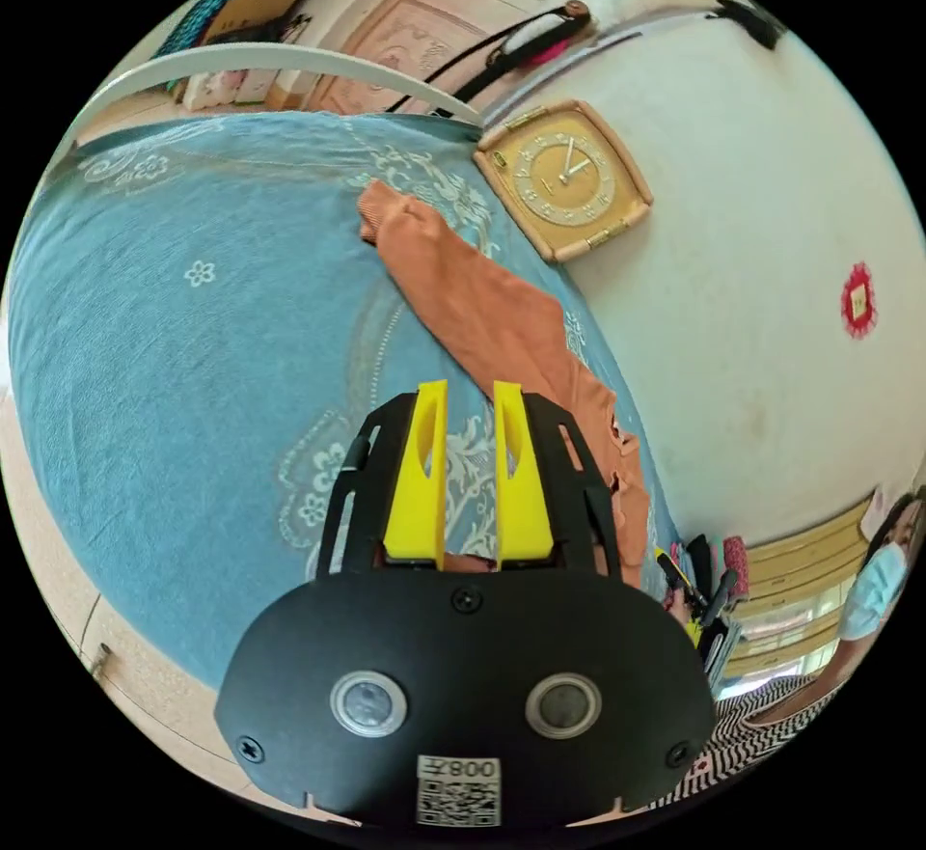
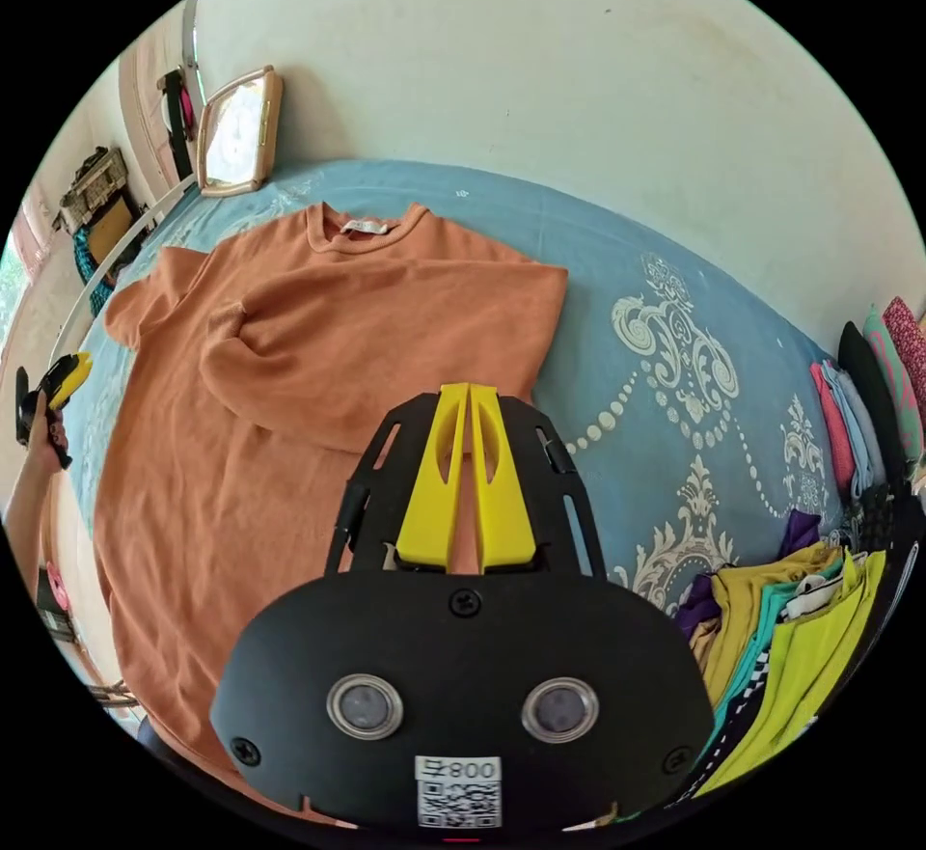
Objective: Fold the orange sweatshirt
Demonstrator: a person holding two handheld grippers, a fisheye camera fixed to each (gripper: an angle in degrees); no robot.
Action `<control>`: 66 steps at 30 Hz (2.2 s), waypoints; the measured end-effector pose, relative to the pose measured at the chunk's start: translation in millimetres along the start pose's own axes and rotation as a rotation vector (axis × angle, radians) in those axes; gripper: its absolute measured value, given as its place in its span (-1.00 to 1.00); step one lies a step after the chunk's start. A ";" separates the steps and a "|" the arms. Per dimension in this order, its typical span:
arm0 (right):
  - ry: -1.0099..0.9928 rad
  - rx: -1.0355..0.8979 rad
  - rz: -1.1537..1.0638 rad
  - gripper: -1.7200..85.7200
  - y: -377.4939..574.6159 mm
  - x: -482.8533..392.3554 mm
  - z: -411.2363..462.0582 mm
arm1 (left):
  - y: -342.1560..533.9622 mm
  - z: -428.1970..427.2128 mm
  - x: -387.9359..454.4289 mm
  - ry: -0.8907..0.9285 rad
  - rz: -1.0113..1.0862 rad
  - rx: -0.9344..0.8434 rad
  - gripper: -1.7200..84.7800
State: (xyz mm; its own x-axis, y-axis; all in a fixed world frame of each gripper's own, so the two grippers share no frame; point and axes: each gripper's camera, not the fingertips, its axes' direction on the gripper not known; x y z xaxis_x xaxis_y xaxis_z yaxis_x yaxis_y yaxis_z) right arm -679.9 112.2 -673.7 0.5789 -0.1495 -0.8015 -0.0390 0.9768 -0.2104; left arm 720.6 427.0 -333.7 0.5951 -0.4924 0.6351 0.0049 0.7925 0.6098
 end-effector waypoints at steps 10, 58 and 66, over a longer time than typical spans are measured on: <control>-0.254 -0.082 -0.142 -0.96 -61.2 -83.7 64.4 | -66.6 -2.8 -64.3 0.141 -0.198 0.094 -0.69; -1.037 -0.241 0.042 -0.87 -107.1 59.7 260.2 | 306.0 176.1 339.4 -0.143 1.097 -0.361 -0.83; -1.102 -0.128 -0.073 -0.92 -171.6 93.8 223.9 | 337.4 138.5 388.0 -0.107 1.200 -0.053 -0.89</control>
State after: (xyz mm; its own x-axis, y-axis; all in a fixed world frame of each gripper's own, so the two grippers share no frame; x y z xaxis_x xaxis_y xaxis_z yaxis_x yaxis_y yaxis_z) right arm -436.6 -35.2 -587.5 0.9877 0.0738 0.1380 -0.0221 0.9388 -0.3437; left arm 841.9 453.5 184.2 0.1737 0.5423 0.8221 -0.4709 0.7789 -0.4143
